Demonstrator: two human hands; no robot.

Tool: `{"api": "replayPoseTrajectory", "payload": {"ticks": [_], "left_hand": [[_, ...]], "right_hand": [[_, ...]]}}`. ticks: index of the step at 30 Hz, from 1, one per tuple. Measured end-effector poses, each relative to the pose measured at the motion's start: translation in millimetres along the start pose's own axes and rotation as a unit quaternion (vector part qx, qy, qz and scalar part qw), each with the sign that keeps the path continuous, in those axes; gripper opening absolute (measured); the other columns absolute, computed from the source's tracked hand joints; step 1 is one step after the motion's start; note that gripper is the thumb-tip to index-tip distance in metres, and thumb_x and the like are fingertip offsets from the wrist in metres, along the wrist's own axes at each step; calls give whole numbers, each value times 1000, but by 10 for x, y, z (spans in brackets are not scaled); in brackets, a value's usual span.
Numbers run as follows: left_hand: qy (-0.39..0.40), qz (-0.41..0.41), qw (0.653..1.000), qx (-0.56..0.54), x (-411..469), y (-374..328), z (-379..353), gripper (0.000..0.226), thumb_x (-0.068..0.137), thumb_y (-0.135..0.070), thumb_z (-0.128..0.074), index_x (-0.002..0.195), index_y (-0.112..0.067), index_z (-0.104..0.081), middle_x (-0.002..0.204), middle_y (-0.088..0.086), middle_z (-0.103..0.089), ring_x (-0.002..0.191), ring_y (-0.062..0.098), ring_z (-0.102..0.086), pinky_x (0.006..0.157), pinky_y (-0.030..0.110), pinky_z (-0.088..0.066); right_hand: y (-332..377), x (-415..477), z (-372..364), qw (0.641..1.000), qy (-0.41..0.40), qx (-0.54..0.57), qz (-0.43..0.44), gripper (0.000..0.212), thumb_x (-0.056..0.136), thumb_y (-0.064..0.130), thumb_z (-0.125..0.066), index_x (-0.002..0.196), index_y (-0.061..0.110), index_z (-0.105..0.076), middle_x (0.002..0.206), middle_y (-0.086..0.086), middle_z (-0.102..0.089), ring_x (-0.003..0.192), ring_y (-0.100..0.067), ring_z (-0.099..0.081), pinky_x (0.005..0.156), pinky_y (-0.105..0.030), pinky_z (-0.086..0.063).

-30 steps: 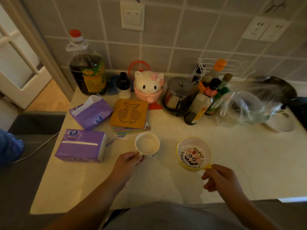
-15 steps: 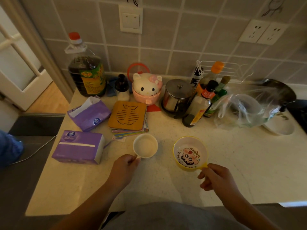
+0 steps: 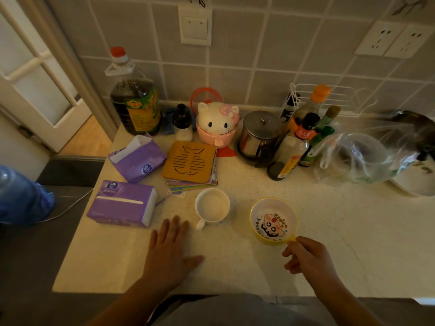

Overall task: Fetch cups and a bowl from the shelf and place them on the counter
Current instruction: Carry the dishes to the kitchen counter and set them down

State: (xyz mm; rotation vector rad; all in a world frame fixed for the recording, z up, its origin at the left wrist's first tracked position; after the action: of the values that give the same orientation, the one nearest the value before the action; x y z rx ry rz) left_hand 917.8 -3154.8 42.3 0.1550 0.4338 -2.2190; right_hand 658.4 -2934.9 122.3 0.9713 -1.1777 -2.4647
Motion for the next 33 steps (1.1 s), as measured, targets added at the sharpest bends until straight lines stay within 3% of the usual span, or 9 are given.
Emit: {"api": "replayPoseTrajectory", "payload": {"ticks": [9, 24, 33], "left_hand": [[10, -20, 1000, 13, -46, 4, 16, 104, 71, -88, -27, 155, -32, -2, 164, -1, 8, 150, 23, 9, 120, 47, 0], [18, -10, 999, 32, -54, -19, 18, 105, 70, -91, -20, 154, -31, 1, 165, 0, 7, 150, 23, 10, 120, 48, -2], [13, -12, 1000, 17, -40, -1, -8, 103, 71, -89, -26, 153, -33, 1, 165, -1, 6, 150, 24, 8, 119, 51, -5]], "right_hand": [[-20, 258, 0, 1000, 2, 15, 8, 25, 84, 20, -58, 63, 18, -71, 64, -4, -72, 53, -24, -70, 53, -37, -58], [-13, 442, -108, 998, 8, 16, 64, 21, 85, 22, -55, 67, 23, -65, 72, 2, -73, 42, -14, -61, 40, -26, -48], [-125, 432, -144, 997, -14, 29, 68, 16, 85, 29, -57, 73, 27, -69, 66, 4, -72, 45, -12, -64, 45, -26, -53]]}}
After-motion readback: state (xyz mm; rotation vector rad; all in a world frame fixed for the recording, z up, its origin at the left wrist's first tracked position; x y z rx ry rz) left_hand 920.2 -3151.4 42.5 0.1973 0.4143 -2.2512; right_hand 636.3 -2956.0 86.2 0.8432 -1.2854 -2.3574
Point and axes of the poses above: each hand's wrist, its own x-axis towards the middle knuckle, its own z-axis out of the back of the hand, y = z × x, the point moved 5 cm from there along x, towards the middle knuckle
